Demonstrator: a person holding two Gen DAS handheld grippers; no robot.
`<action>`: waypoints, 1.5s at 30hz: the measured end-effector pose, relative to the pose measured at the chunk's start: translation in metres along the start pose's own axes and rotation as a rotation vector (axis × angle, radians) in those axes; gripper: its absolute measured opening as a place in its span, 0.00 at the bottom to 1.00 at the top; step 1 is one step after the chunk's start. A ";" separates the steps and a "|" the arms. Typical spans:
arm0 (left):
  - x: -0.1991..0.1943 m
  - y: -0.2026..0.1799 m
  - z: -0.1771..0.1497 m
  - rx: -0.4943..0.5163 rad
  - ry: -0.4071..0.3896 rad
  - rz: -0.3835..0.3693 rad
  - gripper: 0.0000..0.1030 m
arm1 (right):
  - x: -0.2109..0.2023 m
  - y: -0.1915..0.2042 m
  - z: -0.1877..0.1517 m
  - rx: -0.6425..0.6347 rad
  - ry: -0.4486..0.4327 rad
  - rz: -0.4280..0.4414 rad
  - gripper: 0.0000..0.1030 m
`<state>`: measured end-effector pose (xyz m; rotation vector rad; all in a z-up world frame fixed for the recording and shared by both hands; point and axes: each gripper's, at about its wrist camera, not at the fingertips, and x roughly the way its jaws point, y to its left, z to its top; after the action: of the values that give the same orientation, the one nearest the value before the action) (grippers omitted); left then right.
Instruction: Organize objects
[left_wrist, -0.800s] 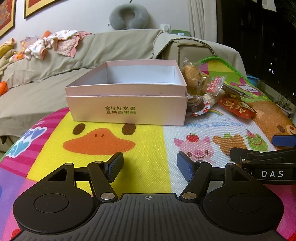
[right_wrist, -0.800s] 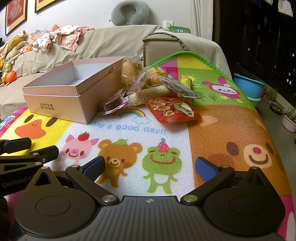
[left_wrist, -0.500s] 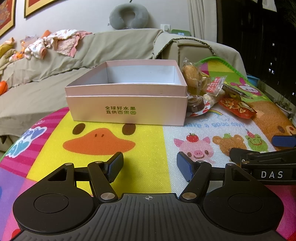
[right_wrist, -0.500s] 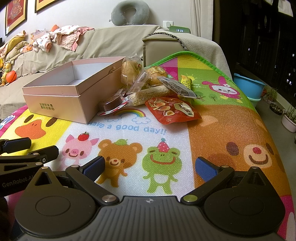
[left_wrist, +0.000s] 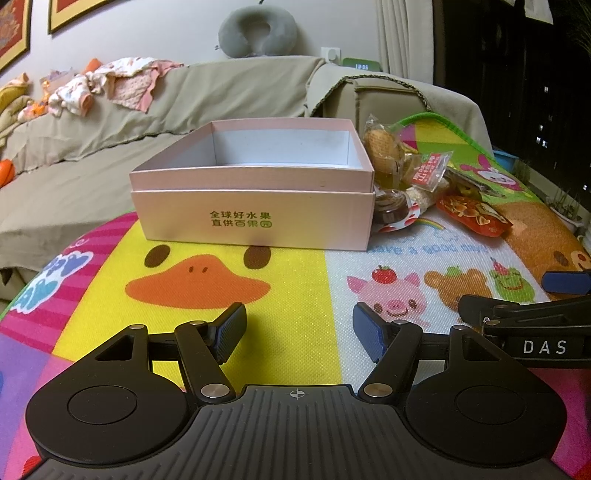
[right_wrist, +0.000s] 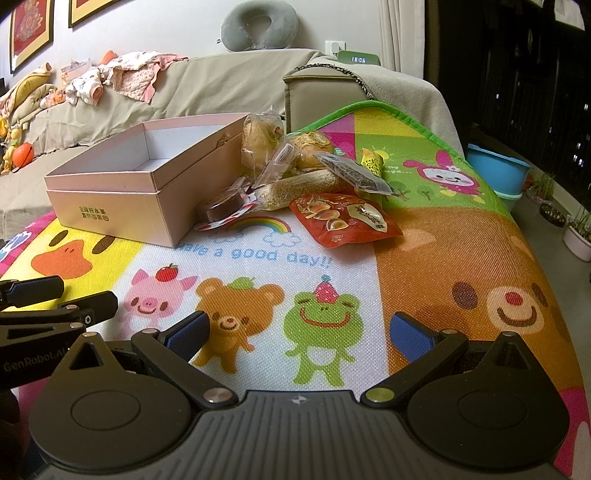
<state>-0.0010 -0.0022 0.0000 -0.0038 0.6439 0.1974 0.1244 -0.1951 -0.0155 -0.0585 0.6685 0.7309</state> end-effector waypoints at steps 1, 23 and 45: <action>0.000 0.000 0.000 -0.001 0.001 0.001 0.70 | 0.000 -0.001 0.000 0.000 0.000 0.000 1.00; 0.004 0.002 0.012 -0.030 0.069 0.015 0.69 | 0.006 -0.006 0.015 0.005 0.082 0.040 1.00; 0.064 0.146 0.147 -0.073 0.219 0.143 0.67 | 0.039 0.006 0.057 0.000 0.470 -0.040 1.00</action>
<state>0.1093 0.1622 0.0877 -0.0499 0.8563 0.3617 0.1730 -0.1516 0.0080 -0.2485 1.1117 0.6832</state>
